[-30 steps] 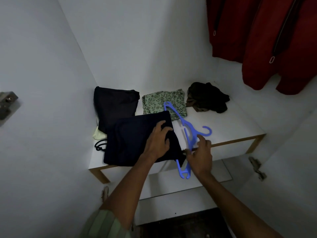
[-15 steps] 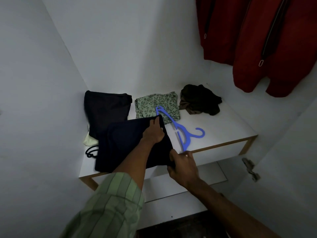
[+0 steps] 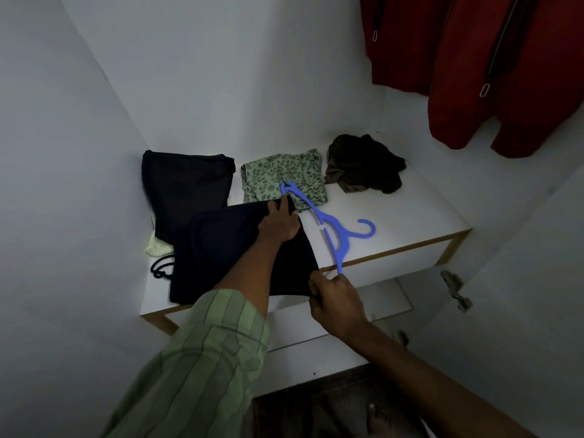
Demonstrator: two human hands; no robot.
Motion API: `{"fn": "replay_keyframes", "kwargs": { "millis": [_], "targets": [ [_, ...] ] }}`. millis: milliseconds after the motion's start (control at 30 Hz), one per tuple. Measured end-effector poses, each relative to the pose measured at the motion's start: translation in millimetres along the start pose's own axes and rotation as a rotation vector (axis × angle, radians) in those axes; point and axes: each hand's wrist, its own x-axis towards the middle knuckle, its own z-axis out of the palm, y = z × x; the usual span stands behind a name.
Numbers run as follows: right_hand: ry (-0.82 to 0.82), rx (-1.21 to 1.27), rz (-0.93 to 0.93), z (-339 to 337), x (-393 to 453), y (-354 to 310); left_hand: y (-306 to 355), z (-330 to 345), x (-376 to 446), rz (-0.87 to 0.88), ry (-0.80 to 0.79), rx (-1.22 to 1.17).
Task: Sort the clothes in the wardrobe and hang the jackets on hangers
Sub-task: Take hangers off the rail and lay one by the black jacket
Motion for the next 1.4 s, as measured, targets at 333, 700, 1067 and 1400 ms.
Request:
{"fn": "replay_keyframes", "kwargs": {
  "millis": [333,700,1067,1400],
  "targets": [
    [0.120,0.126,0.107,-0.3,1.5,-1.7,-19.4,10.6,-7.8,0.066,0.031,-0.079],
    [0.017,0.745,0.804,-39.0,34.8,10.9,-28.3,17.5,-32.5,0.171,0.004,0.065],
    [0.147,0.432,0.311,-116.5,98.9,-32.1,-5.7,-45.8,-50.0,0.250,0.194,0.083],
    [0.262,0.109,0.133,-247.2,180.2,-98.7,69.5,-184.0,-76.3,0.422,0.526,0.120]
  ]
}}
